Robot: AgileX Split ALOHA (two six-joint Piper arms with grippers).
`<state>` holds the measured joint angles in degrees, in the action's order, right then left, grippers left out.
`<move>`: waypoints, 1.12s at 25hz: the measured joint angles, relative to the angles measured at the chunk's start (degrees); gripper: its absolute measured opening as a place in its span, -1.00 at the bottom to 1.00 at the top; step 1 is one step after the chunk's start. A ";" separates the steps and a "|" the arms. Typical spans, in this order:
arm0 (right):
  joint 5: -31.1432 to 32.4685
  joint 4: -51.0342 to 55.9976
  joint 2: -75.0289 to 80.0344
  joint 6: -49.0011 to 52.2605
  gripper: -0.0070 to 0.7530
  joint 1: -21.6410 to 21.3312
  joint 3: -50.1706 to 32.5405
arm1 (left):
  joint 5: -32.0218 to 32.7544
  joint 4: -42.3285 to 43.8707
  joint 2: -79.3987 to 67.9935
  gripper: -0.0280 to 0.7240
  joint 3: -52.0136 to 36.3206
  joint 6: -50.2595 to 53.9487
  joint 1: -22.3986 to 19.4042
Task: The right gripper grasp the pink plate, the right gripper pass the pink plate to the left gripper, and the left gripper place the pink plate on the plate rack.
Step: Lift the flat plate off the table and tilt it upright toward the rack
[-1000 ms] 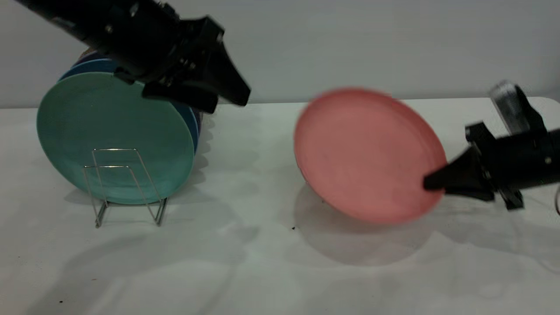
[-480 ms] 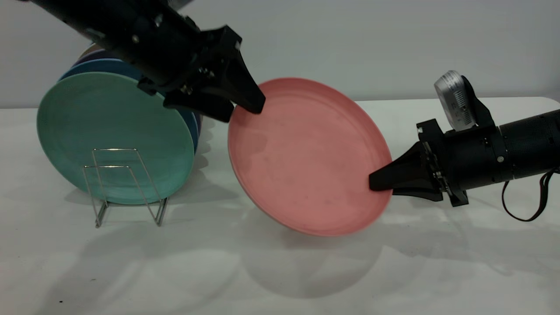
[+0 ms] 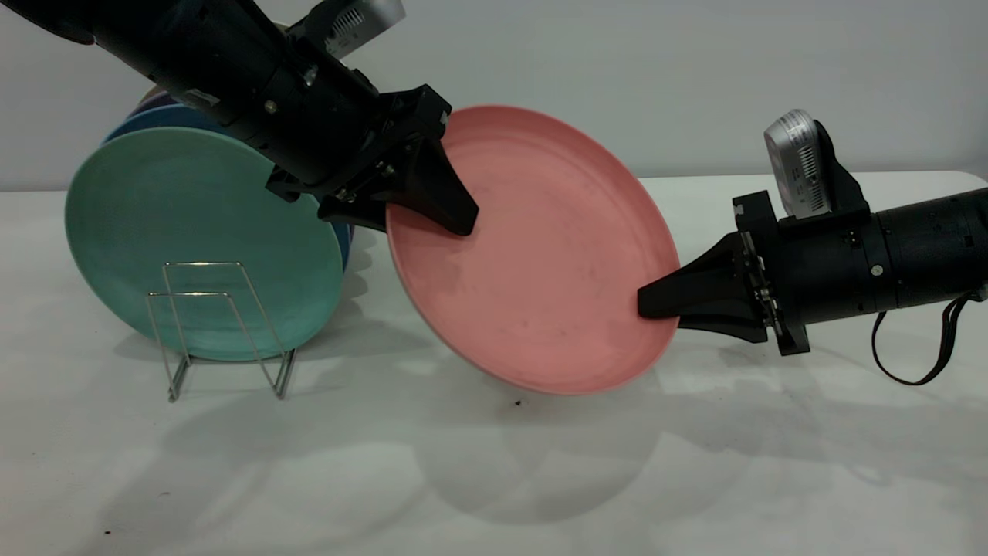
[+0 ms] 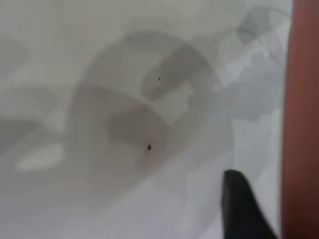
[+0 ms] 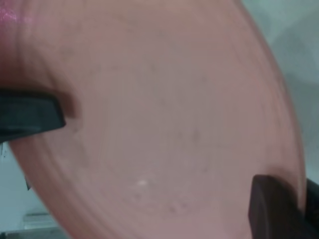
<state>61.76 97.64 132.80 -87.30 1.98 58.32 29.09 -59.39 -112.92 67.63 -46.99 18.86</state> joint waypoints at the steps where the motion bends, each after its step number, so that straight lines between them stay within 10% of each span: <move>1: 0.00 0.17 0.00 -0.35 -0.86 0.18 0.00 | -0.11 0.00 0.00 -0.24 0.05 0.00 0.00; 4: 0.35 0.30 0.00 -0.69 -0.73 0.30 0.00 | -0.52 -0.80 0.00 -0.62 0.05 -0.06 0.00; 16: 2.55 2.97 -3.30 0.43 0.16 -1.35 0.00 | -2.36 -1.56 0.63 -0.62 0.05 -6.69 -1.53; 28: 3.76 0.19 -18.92 1.88 0.23 -11.52 0.00 | 2.00 7.58 12.90 -0.62 0.05 -17.05 -8.86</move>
<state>65.52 97.83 113.88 -85.42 -9.54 58.32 31.09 -51.82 -100.02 67.68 -64.03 10.00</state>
